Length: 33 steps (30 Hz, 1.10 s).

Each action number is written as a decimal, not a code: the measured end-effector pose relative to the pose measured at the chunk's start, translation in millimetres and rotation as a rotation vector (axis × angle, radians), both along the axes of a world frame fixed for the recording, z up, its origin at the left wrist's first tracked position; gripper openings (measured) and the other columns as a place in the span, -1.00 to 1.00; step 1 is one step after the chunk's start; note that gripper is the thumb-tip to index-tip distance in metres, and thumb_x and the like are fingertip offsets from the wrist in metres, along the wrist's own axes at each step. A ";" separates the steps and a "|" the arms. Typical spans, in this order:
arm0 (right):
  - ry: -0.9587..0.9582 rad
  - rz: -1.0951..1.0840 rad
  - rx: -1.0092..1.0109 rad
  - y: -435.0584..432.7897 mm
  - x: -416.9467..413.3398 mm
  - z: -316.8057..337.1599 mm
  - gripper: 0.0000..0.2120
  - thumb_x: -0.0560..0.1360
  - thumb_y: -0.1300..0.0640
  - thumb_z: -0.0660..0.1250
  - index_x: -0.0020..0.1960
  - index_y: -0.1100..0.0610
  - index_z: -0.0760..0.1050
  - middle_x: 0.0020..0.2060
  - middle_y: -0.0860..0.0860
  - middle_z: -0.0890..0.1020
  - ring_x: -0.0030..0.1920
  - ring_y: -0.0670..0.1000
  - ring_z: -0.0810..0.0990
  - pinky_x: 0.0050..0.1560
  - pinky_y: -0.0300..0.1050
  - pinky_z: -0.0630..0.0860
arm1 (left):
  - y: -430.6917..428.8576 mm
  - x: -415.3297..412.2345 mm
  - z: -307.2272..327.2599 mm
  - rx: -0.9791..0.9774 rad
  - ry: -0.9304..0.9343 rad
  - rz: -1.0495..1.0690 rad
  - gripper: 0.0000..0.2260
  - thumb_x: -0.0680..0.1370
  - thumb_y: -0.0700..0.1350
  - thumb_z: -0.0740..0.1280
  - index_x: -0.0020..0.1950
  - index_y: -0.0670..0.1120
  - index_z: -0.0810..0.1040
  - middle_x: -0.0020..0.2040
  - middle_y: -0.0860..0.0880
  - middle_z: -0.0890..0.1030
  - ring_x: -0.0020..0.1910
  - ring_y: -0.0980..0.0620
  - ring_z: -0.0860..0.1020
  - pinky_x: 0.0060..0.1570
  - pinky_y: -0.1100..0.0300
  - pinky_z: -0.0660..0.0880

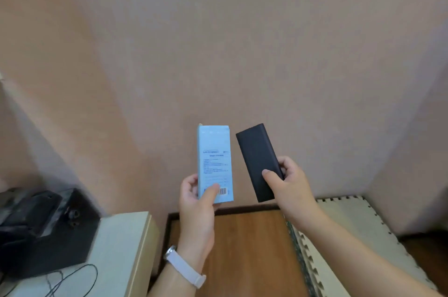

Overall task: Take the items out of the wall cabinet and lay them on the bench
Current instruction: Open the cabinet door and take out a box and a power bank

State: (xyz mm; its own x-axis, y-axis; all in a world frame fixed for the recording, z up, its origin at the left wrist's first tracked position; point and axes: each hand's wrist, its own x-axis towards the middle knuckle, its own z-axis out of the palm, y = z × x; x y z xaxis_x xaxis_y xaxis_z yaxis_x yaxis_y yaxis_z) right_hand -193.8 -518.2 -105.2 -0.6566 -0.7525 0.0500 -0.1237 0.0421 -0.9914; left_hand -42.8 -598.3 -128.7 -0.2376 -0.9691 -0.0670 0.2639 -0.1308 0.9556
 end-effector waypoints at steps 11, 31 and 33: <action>-0.157 -0.417 0.015 246.2 -185.1 -38.8 -0.94 0.57 0.16 0.31 0.02 0.04 0.48 -0.08 0.00 0.66 -0.07 0.01 0.64 -0.08 -0.02 0.61 | 194.3 -229.8 -15.0 0.056 -0.064 -0.417 -0.74 0.54 -0.38 0.26 0.15 -0.10 0.39 0.05 -0.06 0.68 0.04 -0.08 0.65 0.08 -0.09 0.57; -0.270 -1.169 0.035 495.1 -326.4 -73.2 -0.92 0.57 0.10 0.31 0.06 0.00 0.48 -0.05 -0.02 0.63 -0.08 -0.02 0.63 -0.11 -0.06 0.57 | 395.8 -490.8 -58.2 0.135 -0.201 -1.131 -0.74 0.54 -0.35 0.27 0.17 -0.09 0.41 0.08 -0.09 0.65 -0.04 -0.06 0.65 -0.14 0.02 0.59; -0.276 -1.229 0.060 503.5 -346.6 -76.5 -0.92 0.57 0.10 0.31 0.06 0.00 0.47 -0.04 -0.01 0.64 -0.07 -0.01 0.63 -0.08 -0.03 0.58 | 403.6 -521.6 -64.4 0.166 -0.213 -1.186 -0.75 0.55 -0.35 0.27 0.17 -0.10 0.41 0.08 -0.10 0.64 -0.05 -0.05 0.66 -0.12 0.02 0.60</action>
State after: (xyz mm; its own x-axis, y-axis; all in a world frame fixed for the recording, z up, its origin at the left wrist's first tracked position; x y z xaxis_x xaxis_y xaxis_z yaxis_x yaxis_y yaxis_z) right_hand -540.4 -14.7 -181.8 -0.9062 0.3650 -0.2136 0.2400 0.0279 -0.9704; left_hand -564.5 -194.7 -193.1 -0.9395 -0.1342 -0.3151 -0.2625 -0.3089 0.9142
